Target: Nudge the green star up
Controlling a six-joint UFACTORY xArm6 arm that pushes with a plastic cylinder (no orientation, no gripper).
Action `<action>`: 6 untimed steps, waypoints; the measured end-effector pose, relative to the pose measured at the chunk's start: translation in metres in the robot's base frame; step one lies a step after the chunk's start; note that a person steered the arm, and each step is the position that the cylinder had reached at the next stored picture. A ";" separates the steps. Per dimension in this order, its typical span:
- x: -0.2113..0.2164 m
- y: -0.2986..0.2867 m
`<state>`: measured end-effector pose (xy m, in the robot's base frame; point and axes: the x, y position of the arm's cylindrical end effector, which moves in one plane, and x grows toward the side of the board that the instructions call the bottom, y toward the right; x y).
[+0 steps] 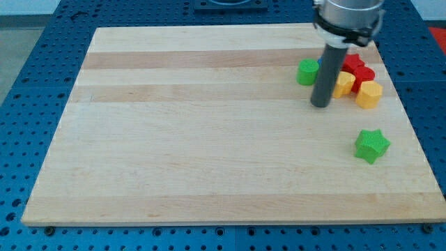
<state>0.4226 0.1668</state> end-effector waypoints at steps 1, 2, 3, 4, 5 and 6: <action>0.016 0.036; 0.033 0.075; 0.055 0.112; 0.091 0.115; 0.114 0.087; 0.113 0.043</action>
